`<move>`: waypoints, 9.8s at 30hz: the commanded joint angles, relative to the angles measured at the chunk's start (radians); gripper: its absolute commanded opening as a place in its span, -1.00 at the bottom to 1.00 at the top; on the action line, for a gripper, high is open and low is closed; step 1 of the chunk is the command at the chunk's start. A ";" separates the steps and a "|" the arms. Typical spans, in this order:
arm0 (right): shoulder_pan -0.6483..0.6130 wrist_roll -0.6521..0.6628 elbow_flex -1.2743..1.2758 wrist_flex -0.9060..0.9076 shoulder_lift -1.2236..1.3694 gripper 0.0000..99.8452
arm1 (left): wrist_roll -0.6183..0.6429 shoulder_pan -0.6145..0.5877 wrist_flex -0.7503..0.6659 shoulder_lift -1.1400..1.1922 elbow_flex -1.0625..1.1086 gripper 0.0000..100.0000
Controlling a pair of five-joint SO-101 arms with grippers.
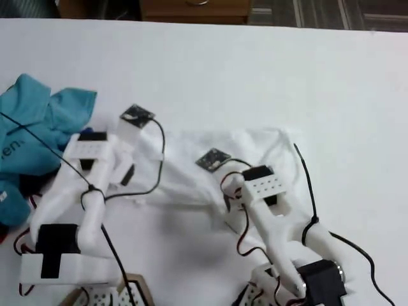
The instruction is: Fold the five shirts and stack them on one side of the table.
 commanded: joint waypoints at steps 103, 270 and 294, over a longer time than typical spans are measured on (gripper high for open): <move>0.188 0.077 -1.456 0.371 0.851 -0.71 | 0.015 0.009 -0.161 -0.031 0.107 -0.95; 0.128 -0.014 -0.517 0.219 0.269 -0.96 | 0.055 0.003 -0.163 -0.031 0.104 -0.95; 0.229 0.020 -1.478 0.323 0.874 -0.77 | 0.055 0.003 -0.163 -0.031 0.104 -0.95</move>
